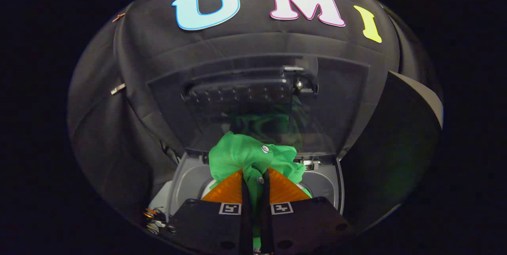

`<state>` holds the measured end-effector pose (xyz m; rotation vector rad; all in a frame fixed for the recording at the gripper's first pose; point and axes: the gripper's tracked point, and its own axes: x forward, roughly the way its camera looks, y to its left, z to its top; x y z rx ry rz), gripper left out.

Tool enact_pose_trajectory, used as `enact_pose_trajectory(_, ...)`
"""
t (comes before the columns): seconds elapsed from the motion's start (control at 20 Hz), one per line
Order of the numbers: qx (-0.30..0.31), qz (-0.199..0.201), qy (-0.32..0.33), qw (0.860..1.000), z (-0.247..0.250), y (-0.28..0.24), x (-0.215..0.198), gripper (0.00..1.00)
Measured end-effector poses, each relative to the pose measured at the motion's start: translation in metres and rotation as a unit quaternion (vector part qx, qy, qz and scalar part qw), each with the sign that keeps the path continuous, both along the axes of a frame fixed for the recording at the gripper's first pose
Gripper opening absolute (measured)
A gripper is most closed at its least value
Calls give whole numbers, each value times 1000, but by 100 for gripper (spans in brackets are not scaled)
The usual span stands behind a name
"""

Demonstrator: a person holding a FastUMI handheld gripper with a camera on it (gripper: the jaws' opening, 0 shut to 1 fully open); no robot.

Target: Put the clothes into the washing machine and then close the washing machine lid.

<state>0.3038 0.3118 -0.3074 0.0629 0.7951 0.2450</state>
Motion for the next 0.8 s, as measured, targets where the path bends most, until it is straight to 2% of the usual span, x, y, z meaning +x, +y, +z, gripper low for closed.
enact_pose_trajectory(0.2, -6, 2, 5, 1000, -32, 2, -5, 13)
enact_pose_trajectory(0.3, -14, 7, 2, 1000, -42, 6, -7, 22)
enact_pose_trajectory(0.55, -47, 11, -22, 999, -43, 3, -14, 100)
enact_pose_trajectory(0.65, -38, 28, -33, 998, -36, 12, -18, 100)
enact_pose_trajectory(0.8, -10, 36, -72, 997, 4, 19, -21, 100)
